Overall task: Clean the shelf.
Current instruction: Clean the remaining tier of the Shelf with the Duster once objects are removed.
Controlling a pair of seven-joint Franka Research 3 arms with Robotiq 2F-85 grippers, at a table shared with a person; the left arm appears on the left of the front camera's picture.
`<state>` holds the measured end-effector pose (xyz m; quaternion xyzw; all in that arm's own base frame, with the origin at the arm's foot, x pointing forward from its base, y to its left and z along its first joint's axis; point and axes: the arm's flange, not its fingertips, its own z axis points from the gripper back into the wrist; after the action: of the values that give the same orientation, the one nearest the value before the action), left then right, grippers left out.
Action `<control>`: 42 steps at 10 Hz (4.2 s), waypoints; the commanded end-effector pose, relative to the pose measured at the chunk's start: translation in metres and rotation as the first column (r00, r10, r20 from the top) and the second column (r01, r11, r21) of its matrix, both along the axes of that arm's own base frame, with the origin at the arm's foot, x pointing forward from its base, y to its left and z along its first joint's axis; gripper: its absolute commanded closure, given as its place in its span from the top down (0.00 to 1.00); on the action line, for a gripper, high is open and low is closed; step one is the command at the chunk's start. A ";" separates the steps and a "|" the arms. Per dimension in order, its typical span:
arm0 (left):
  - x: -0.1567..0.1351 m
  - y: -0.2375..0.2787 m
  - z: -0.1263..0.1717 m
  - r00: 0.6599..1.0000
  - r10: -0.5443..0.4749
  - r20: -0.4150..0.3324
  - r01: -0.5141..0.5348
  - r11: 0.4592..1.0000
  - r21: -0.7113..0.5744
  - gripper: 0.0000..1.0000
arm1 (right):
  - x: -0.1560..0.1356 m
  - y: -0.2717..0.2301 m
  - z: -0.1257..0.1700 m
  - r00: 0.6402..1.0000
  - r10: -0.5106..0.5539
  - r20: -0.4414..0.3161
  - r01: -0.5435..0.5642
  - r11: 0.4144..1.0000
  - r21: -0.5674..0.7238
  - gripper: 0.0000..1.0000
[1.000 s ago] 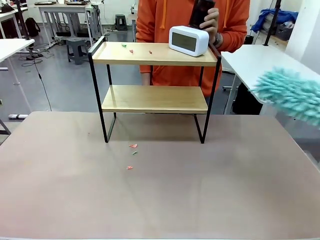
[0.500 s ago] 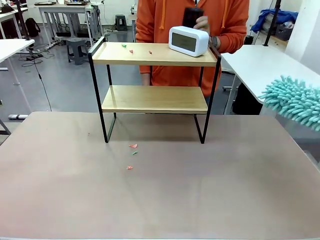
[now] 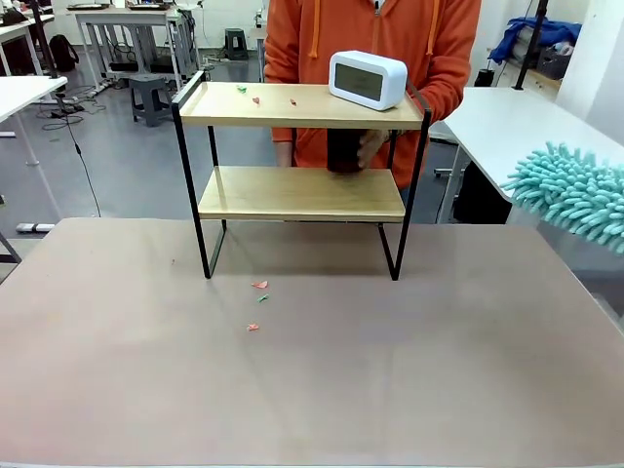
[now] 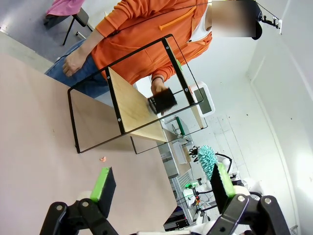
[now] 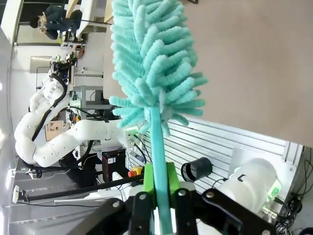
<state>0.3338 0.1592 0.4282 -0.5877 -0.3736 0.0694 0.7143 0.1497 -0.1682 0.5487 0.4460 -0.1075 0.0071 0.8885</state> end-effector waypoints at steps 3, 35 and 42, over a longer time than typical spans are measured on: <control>0.000 -0.001 0.001 1.000 -0.008 0.023 0.008 1.000 0.003 1.00 | -0.001 -0.002 0.001 1.000 0.009 0.029 -0.009 1.000 0.006 0.14; 0.000 -0.001 0.001 1.000 -0.008 0.023 0.008 1.000 0.003 1.00 | 0.007 0.078 0.173 0.928 0.015 0.372 -0.024 1.000 0.020 0.14; 0.000 -0.001 0.001 1.000 -0.008 0.023 0.008 1.000 0.003 1.00 | 0.081 0.185 0.213 0.891 -0.028 0.454 0.016 0.999 0.030 0.00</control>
<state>0.3340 0.1591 0.4280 -0.5878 -0.3732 0.0695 0.7144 0.2090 -0.0069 0.7415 0.4420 -0.2894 0.1143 0.8413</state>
